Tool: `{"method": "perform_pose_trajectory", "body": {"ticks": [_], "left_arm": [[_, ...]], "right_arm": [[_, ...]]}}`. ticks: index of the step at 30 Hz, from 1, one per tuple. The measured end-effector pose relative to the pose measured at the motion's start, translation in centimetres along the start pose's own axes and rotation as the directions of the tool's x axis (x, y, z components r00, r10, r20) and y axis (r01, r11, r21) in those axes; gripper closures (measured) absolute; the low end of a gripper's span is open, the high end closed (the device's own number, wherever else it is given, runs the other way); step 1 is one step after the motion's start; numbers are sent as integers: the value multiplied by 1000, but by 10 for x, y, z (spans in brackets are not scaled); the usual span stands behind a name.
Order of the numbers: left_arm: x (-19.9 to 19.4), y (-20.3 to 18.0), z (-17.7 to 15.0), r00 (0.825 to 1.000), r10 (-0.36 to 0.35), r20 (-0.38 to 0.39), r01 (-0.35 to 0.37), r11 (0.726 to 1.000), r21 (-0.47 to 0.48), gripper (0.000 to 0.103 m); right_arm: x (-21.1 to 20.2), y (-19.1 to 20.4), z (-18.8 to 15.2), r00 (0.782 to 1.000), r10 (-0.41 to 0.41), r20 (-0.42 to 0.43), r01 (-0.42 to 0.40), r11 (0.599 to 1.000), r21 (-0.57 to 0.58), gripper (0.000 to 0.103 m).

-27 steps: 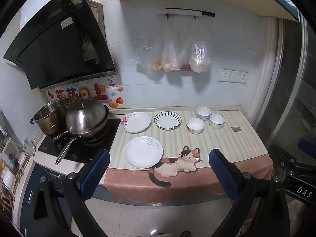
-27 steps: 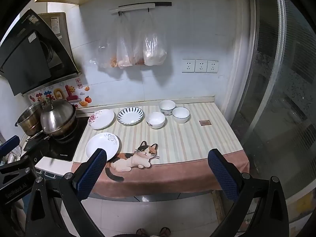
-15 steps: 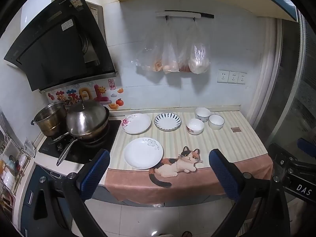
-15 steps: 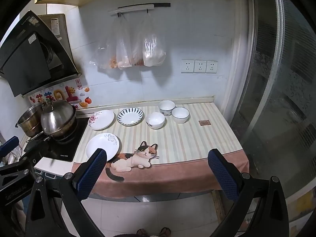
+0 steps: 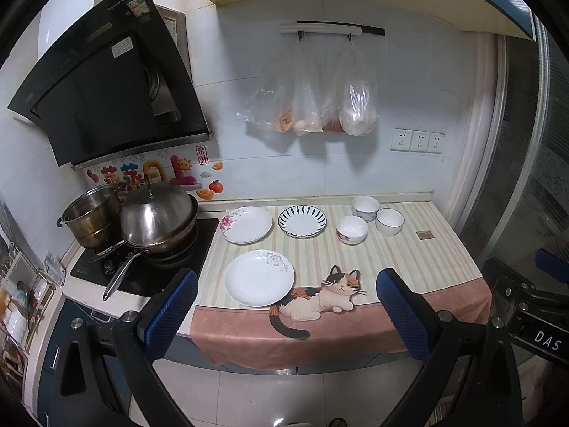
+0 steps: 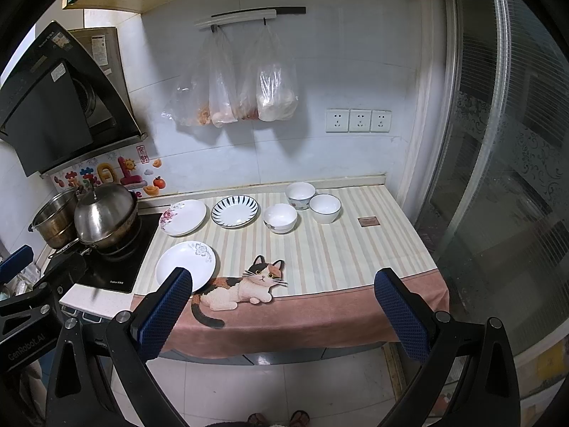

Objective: Organize plates and bowls

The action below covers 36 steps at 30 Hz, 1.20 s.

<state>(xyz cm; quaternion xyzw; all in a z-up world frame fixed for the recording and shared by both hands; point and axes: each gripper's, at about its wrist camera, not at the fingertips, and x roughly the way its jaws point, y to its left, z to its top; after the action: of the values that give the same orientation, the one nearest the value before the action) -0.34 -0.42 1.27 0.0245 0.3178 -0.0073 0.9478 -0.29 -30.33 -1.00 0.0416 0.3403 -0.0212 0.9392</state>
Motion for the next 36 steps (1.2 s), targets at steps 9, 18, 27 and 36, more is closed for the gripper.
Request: {"method": "perform_pose_trajectory", "body": {"ticks": [9,18,27,36], "left_arm": [[1,-1,1,1000,0,5,0,1000,0,0],[1,-1,0,1000,1,7,-1,1000,-2,0],[0,-1,0,1000,1,9,-1,1000,-1,0],[2,-1,3,1000,0,9,0,1000,-2,0]], "right_arm": [[-2,-1,3,1000,1,1,-1,1000,2,0],[-1,0,3,1000,0,3,0,1000,3,0],[-3,-4,9,1000,4,1,-4,1000,9,0],[-2,-8,12,1000,7,-1,-7,1000,13,0]]}}
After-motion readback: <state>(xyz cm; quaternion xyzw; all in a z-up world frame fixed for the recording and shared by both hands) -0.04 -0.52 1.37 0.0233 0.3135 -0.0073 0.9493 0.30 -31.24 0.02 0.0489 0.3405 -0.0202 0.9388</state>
